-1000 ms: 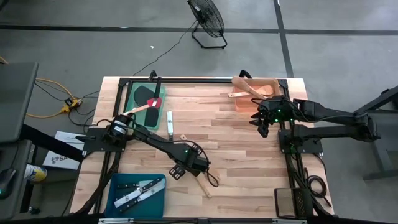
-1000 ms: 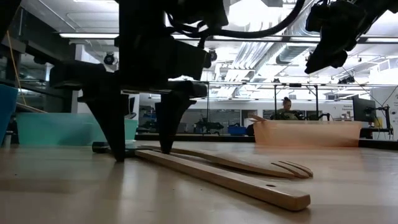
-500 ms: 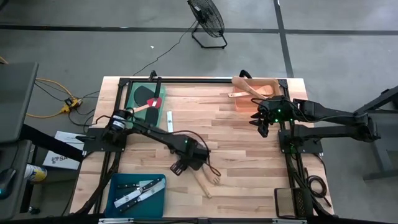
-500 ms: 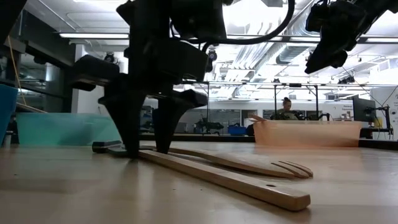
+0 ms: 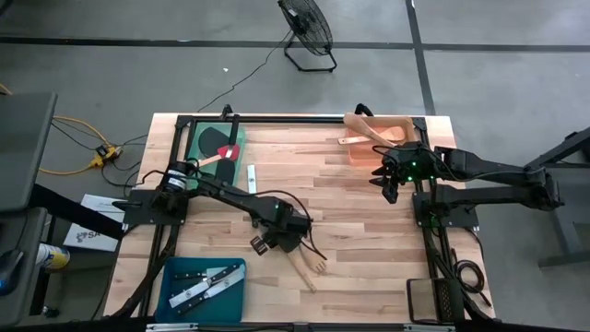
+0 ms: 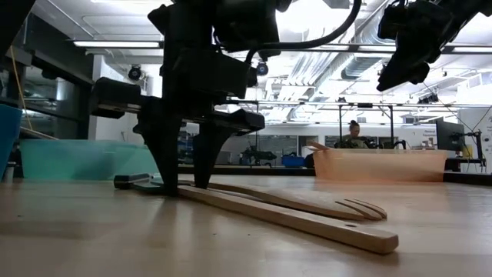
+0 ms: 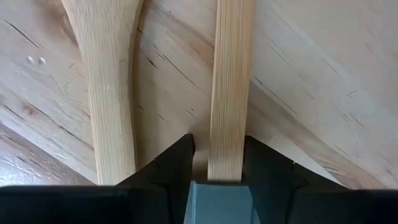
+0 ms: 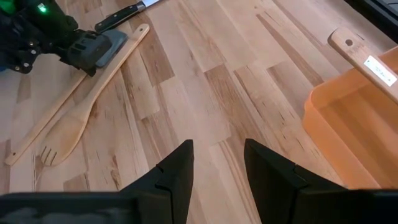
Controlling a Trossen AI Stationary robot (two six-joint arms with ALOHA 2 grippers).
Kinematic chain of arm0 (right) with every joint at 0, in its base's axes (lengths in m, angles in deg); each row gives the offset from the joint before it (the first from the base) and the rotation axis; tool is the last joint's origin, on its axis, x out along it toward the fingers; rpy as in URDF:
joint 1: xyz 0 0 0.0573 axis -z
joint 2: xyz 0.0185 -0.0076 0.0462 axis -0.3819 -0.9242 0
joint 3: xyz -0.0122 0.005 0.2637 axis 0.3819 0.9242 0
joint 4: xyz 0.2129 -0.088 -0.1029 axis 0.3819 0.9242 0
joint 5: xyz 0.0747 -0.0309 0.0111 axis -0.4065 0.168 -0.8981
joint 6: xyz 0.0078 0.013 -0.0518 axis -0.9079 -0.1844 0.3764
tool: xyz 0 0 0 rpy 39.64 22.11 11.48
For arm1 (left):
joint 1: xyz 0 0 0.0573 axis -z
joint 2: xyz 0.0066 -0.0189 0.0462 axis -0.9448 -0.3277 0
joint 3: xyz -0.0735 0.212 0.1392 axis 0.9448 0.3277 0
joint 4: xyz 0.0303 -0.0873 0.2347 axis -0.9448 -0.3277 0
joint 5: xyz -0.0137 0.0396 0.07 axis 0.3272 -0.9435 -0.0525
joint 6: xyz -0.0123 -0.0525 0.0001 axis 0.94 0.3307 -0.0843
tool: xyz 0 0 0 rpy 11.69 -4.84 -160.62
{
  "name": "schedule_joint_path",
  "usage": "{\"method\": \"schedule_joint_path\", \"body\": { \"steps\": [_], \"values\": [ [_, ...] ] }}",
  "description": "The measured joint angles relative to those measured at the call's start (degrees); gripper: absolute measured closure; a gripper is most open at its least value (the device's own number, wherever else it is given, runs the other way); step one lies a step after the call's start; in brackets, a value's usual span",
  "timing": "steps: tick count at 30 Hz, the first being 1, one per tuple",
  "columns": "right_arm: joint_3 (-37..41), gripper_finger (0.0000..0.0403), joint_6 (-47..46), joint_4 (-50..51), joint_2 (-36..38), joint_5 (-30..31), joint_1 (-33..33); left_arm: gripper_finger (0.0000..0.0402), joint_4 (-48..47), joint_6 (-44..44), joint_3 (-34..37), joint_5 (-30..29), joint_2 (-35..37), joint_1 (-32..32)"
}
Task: Pick & Place Kitchen Items
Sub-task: Put the gray scraper spatula into the blue green bin
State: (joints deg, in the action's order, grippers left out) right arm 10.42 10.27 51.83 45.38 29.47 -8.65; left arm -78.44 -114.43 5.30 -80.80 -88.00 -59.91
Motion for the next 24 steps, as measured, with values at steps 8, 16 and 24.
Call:
{"method": "schedule_joint_path", "body": {
  "steps": [8, 16, 24],
  "values": [
    [0.0, 0.0270, -0.1, 0.0, 0.0, 0.0, 0.0, 0.0266, 0.6, 5.2, 0.1, -2.3, 0.0, 1.5],
    [0.0, 0.0270, -0.3, 0.0, 0.0, -0.1, 0.0, 0.0266, 0.6, 7.1, 0.1, -4.4, 0.0, 2.5],
    [0.0, 0.0270, -1.1, 0.0, 0.0, -0.2, 0.0, 0.0276, 0.8, 9.6, 0.3, -4.3, 0.0, 2.6]
  ]
}}
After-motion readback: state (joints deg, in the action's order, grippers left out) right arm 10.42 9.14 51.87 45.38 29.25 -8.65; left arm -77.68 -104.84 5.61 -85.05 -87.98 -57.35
